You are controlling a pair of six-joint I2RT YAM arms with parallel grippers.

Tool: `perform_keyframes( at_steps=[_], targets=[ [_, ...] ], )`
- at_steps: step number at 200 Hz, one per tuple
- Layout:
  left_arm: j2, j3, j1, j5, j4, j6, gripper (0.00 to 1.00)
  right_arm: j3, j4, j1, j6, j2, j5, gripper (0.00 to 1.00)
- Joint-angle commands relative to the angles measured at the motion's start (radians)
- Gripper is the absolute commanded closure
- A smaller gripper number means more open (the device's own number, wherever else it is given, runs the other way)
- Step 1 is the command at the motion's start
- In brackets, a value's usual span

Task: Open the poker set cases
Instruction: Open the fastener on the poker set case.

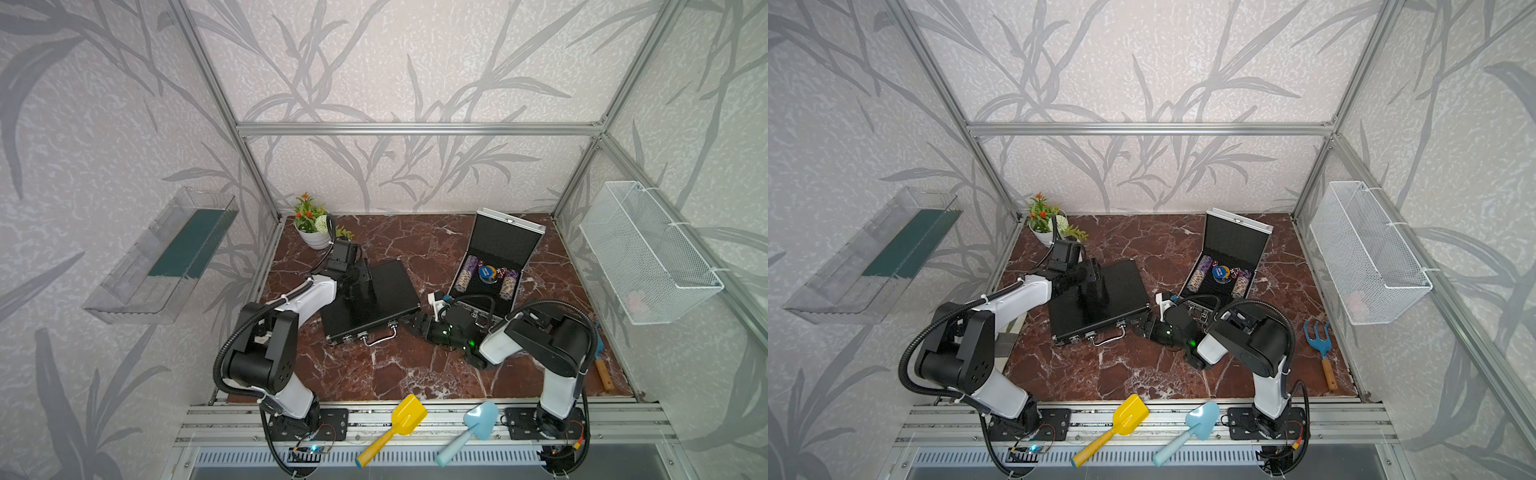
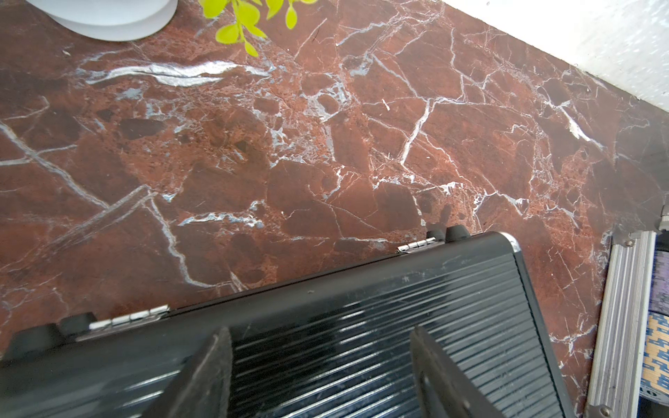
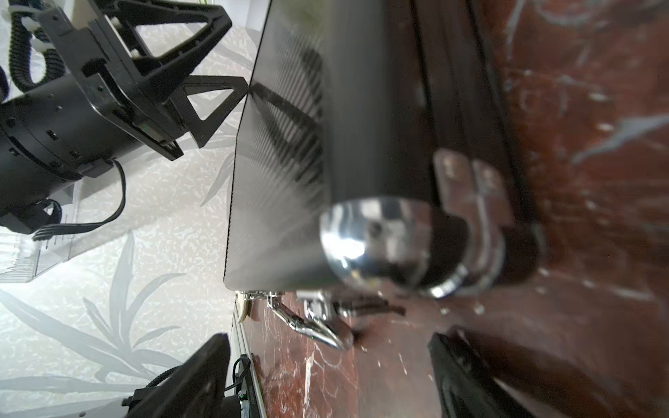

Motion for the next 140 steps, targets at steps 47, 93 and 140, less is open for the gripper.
perform_keyframes(
  at_steps=[47,93,140],
  targets=[
    [0.067,-0.049,-0.004,0.059,-0.116,-0.008,0.32,0.065,-0.014,-0.046,-0.109,0.079,-0.025,0.12],
    [0.077,-0.048,-0.005,0.078,-0.108,-0.004,0.32,0.030,0.261,-0.059,-0.059,0.164,-0.048,0.17],
    [0.099,-0.044,-0.004,0.092,-0.102,-0.007,0.33,0.025,0.284,-0.062,-0.054,0.088,-0.090,0.20]
  ],
)
